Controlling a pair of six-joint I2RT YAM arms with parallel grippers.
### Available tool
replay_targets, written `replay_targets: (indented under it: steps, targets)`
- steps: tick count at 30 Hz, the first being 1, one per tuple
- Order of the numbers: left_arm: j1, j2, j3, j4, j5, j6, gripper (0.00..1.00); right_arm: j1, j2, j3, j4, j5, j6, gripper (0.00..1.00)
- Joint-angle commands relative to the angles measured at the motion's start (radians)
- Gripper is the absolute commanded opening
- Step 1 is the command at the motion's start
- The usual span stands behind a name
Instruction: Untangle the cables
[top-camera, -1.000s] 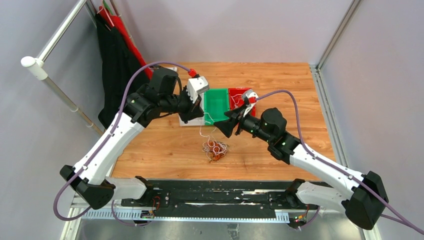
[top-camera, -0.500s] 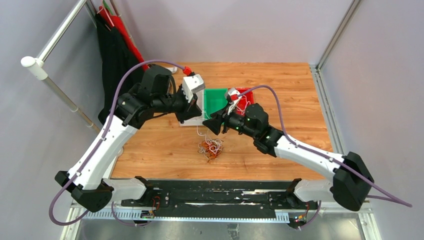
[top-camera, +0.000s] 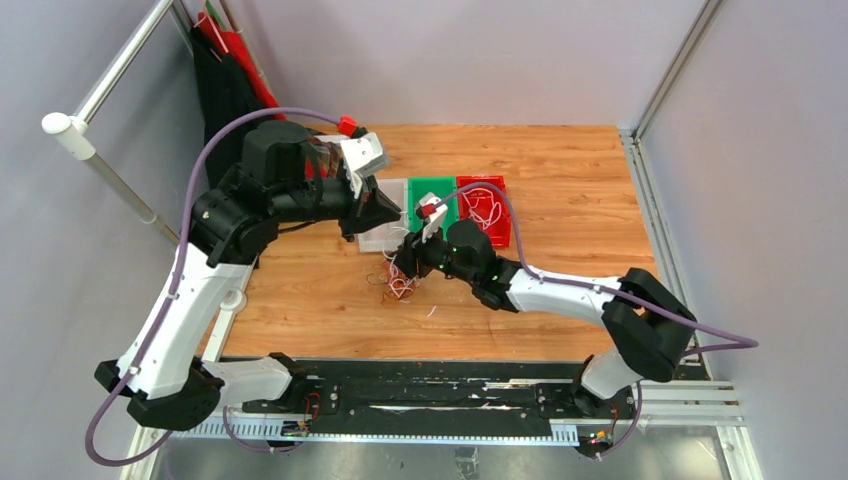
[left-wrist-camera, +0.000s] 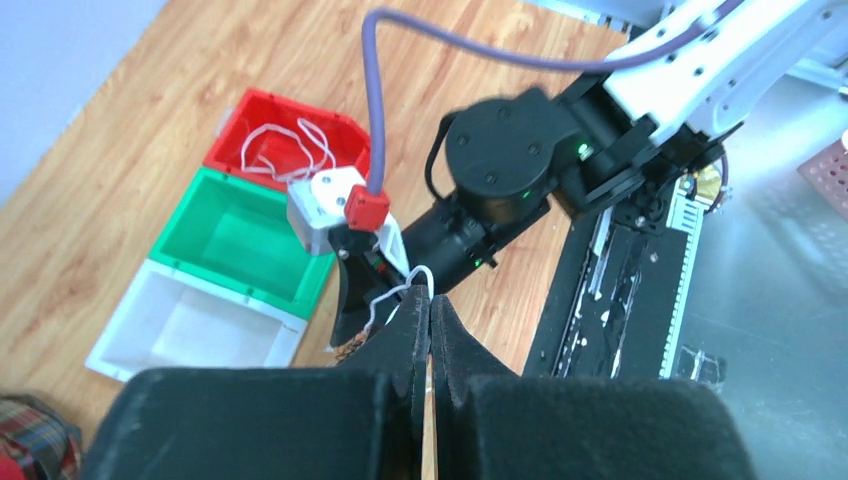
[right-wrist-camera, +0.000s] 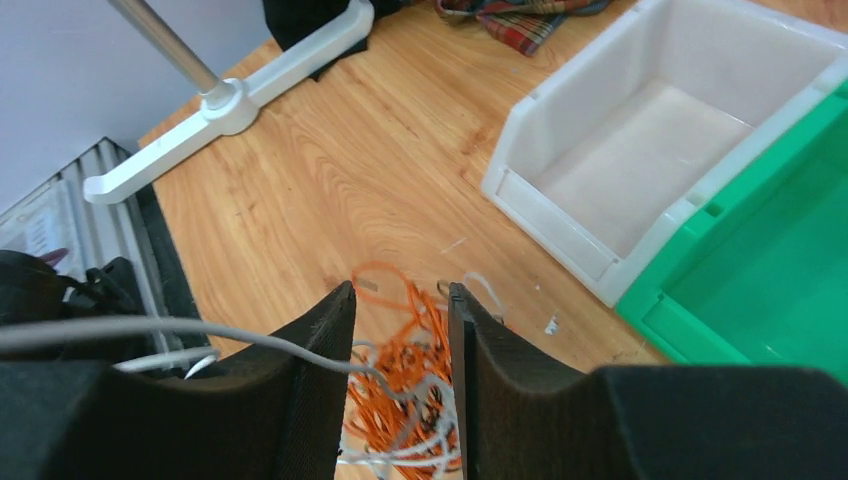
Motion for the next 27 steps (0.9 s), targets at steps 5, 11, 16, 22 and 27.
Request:
replay_targets:
  steps: [5,11,16,22,27]
  targets:
    - [-0.007,-0.026,0.205,0.003,0.062,-0.037,0.01,0.011,0.082,-0.101,0.138,0.079,0.038,0.39]
    - [-0.006,-0.008,0.365,0.004,0.028,-0.045,0.01,0.012,0.114,-0.19,0.182,0.116,0.065,0.39]
    - [-0.007,0.031,0.547,0.015,-0.073,-0.025,0.01,0.018,0.13,-0.3,0.243,0.159,0.091,0.4]
    - [-0.007,0.005,0.585,0.184,-0.224,0.067,0.01,0.031,0.119,-0.383,0.258,0.227,0.097,0.39]
    - [-0.007,-0.033,0.49,0.252,-0.237,0.068,0.0,0.032,-0.003,-0.378,0.19,0.235,0.069,0.44]
